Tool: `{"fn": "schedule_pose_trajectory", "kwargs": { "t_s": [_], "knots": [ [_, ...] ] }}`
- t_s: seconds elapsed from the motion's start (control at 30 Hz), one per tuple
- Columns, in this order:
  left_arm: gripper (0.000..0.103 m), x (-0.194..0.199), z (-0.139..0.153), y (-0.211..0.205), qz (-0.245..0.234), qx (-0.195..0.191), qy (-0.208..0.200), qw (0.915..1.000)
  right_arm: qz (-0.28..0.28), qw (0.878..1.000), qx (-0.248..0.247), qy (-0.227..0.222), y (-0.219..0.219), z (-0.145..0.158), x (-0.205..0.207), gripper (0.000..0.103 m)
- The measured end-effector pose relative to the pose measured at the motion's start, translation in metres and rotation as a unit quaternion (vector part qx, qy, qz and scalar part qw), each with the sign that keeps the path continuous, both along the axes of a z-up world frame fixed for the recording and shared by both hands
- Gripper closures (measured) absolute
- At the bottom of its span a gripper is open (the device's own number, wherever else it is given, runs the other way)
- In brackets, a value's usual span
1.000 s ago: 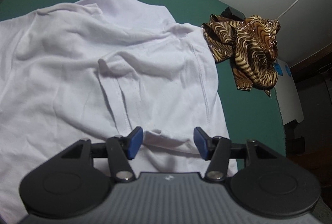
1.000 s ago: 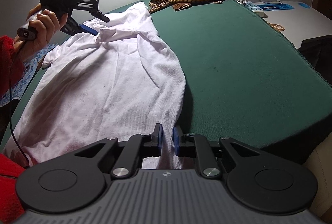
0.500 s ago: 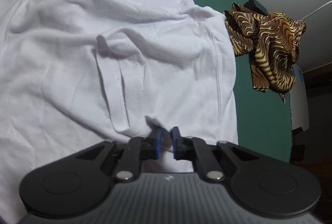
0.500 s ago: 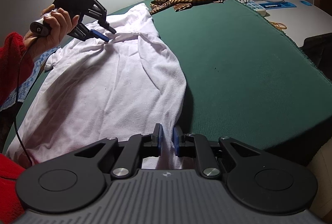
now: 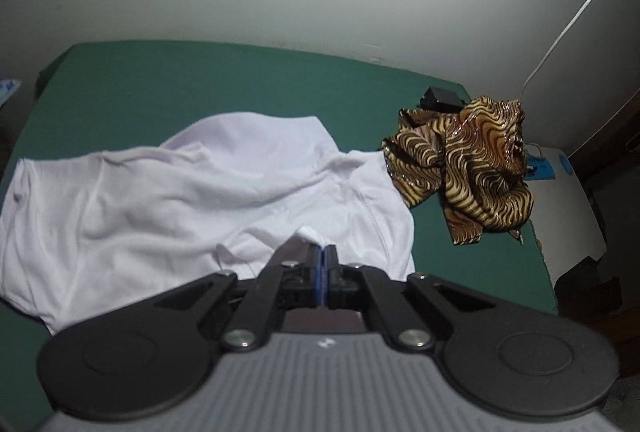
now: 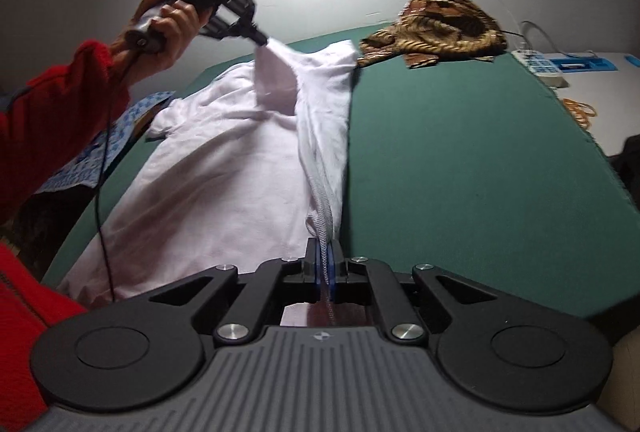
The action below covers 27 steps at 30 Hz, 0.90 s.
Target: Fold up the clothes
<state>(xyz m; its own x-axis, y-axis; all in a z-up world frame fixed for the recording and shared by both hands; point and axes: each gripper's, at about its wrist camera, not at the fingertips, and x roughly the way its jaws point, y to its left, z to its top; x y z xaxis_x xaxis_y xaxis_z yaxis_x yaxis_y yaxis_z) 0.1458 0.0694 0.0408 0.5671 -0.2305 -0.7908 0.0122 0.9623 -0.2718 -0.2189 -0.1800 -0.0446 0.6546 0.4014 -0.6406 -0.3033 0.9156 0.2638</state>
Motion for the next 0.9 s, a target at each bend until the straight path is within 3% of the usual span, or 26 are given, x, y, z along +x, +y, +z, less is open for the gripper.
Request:
{"fn": "schedule_pose_trajectory", "kwargs": {
  "t_s": [0.1, 0.23, 0.37, 0.47, 0.63, 0.67, 0.73, 0.83, 0.9],
  "knots": [
    [0.103, -0.003, -0.011, 0.015, 0.004, 0.036, 0.002, 0.9993, 0.065, 0.997, -0.005, 0.035, 0.026, -0.017, 0.002, 0.099],
    [0.103, -0.002, -0.059, 0.036, 0.018, 0.078, 0.046, 0.9958, 0.11, 0.987, 0.017, 0.119, 0.048, -0.044, 0.01, 0.096],
    [0.103, -0.006, -0.088, 0.059, 0.026, 0.064, 0.077, 0.9946, 0.08, 0.99, 0.059, 0.097, 0.027, -0.019, -0.005, 0.095],
    [0.103, -0.011, -0.087, 0.068, 0.033, 0.086, 0.064, 0.9937, 0.025, 0.996, 0.03, 0.075, 0.009, -0.006, -0.016, 0.093],
    [0.103, -0.007, -0.09, 0.077, 0.034, 0.105, 0.063, 0.9919, -0.005, 0.994, 0.012, 0.111, 0.019, -0.034, -0.009, 0.094],
    [0.103, -0.009, -0.09, 0.078, 0.033, 0.111, 0.06, 0.9915, -0.009, 0.993, 0.008, 0.121, 0.021, -0.039, -0.011, 0.102],
    [0.103, -0.012, -0.088, 0.082, 0.029, 0.112, 0.054, 0.9918, -0.015, 0.99, 0.001, 0.139, 0.023, -0.042, -0.016, 0.096],
    [0.103, -0.025, -0.077, 0.093, 0.018, 0.097, 0.038, 0.9944, -0.031, 0.99, 0.001, 0.139, 0.015, -0.029, -0.032, 0.095],
    [0.103, -0.038, -0.069, 0.093, 0.002, 0.11, 0.017, 0.9938, -0.049, 0.989, 0.004, 0.138, 0.009, -0.024, -0.039, 0.089]
  ]
}}
